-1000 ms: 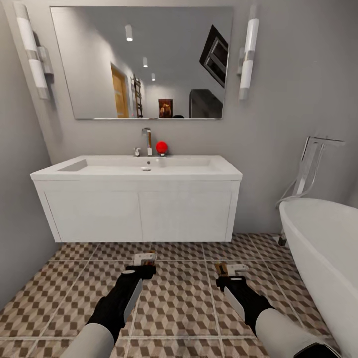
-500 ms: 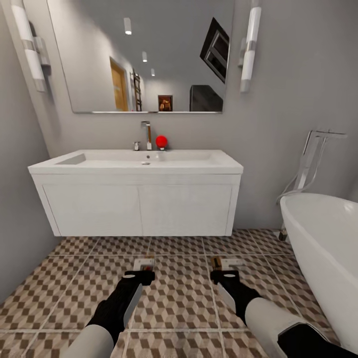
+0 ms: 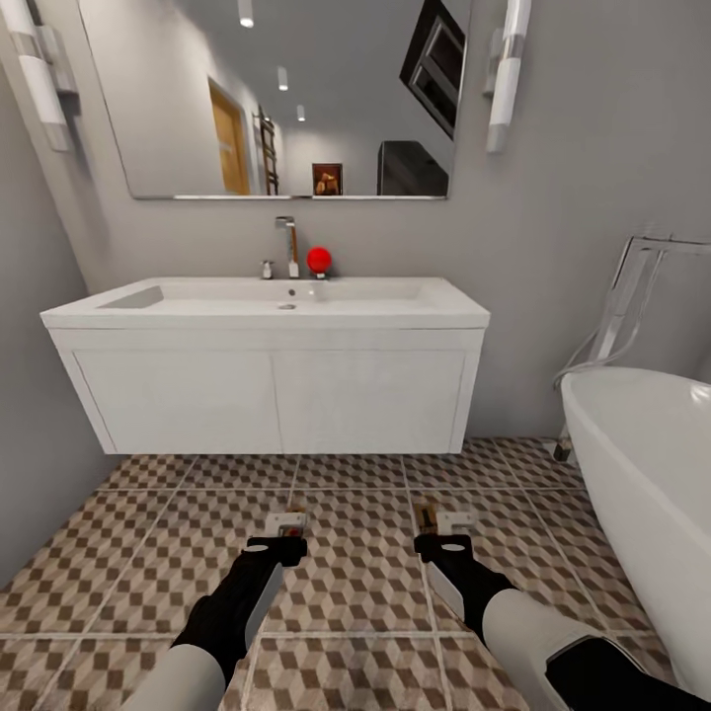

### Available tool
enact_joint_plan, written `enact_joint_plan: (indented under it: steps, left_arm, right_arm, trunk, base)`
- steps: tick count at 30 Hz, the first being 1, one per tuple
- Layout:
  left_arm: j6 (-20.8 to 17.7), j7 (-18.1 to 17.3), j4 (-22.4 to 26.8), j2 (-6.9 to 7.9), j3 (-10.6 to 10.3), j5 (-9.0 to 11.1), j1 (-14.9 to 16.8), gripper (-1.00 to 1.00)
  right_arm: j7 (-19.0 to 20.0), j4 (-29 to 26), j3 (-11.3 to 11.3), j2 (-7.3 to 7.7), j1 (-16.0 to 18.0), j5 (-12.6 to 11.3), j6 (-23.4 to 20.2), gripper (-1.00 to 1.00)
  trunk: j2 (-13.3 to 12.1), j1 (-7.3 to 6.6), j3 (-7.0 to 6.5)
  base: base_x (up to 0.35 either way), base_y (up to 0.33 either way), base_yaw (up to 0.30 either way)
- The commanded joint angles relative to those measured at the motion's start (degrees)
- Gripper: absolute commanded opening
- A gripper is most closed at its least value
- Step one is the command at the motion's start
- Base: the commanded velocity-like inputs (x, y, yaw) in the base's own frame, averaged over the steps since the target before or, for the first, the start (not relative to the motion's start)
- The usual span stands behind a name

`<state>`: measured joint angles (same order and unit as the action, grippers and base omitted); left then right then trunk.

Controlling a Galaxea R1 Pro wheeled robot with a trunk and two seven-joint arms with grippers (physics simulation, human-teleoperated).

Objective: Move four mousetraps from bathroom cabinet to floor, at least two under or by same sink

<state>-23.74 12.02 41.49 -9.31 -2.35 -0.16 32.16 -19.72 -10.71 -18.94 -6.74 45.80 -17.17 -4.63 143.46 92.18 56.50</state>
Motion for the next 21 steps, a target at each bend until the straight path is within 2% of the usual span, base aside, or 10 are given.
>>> enact_joint_plan:
  steps: [1,14,21]
  left_arm:
    - [-0.3,0.4,0.1,0.02,-0.2,-0.1,0.0,-1.0]
    - [-0.3,0.4,0.6,0.18,-0.2,0.0,0.0,-1.0]
    - [4.4,0.3,0.4,0.32,0.0,0.1,0.0,-1.0]
  right_arm:
    - [-0.3,-0.1,-0.5,0.07,0.0,-0.5,-0.3,-1.0]
    - [-0.3,-0.1,-0.5,0.0,0.0,-0.3,0.2,-1.0]
    - [-0.4,-0.2,-0.6,-0.09,0.1,-0.2,1.7,-1.0]
  trunk:
    - [0.0,0.01,0.28]
    - [0.2,0.34,3.16]
    - [0.3,0.52,4.72]
  base:
    - [0.0,0.0,0.0]
    - [0.0,0.0,0.0]
    - [0.0,0.0,0.0]
